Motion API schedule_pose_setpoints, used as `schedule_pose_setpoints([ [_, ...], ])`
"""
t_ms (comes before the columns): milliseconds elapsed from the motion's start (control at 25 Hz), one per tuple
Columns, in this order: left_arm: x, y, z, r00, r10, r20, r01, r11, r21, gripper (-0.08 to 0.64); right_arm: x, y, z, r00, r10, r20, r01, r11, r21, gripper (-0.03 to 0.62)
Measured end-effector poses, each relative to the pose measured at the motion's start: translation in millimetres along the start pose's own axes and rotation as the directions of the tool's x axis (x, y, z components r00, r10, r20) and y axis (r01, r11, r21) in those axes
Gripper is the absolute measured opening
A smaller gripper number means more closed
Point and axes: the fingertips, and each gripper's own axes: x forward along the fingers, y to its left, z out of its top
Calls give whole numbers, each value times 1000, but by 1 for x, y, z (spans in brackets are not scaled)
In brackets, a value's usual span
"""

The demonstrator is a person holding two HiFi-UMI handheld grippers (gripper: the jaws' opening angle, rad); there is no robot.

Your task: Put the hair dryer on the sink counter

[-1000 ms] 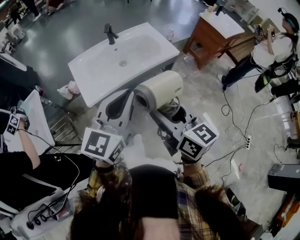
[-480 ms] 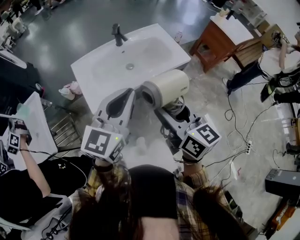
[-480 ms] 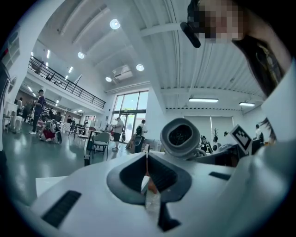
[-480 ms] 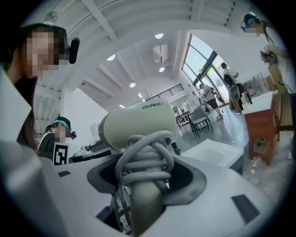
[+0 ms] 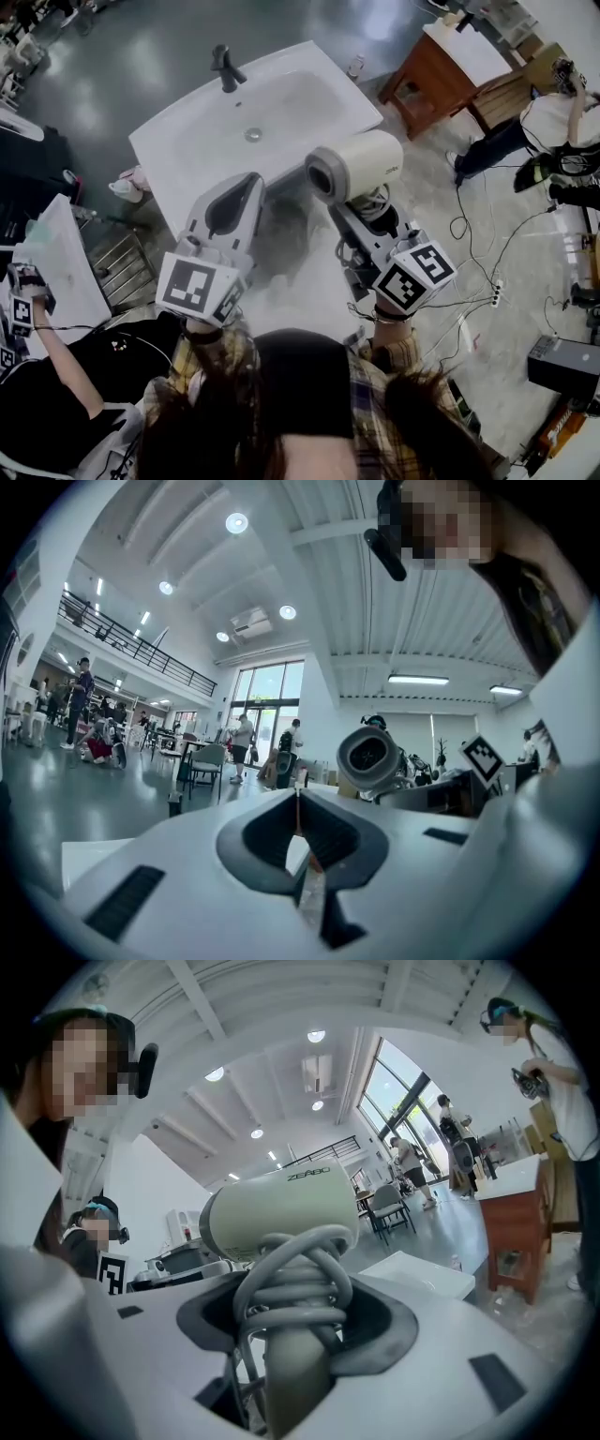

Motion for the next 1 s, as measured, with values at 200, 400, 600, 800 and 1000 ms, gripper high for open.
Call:
schedule_pose_setpoints([
  [200, 56, 34, 11, 999, 46, 19, -46, 999, 18, 18, 50, -51, 23, 999, 32, -13, -32, 999, 2, 265],
  [400, 123, 73, 23, 994, 103, 32, -104, 995, 10, 18, 118, -98, 48, 992, 99, -76, -101, 995, -13, 265],
  [600, 183, 107, 37, 986, 162, 36, -162, 987, -1, 18, 179, -136, 76, 978, 163, -132, -165, 986, -9, 265],
  [800, 226, 138, 48, 968, 249, 36, -248, 969, -13, 18, 231, -165, 103, 954, 242, -177, -249, 968, -20, 265],
  [1000, 253, 159, 51, 946, 323, 37, -322, 946, -26, 18, 270, -185, 113, 925, 306, -225, -319, 948, -22, 265],
])
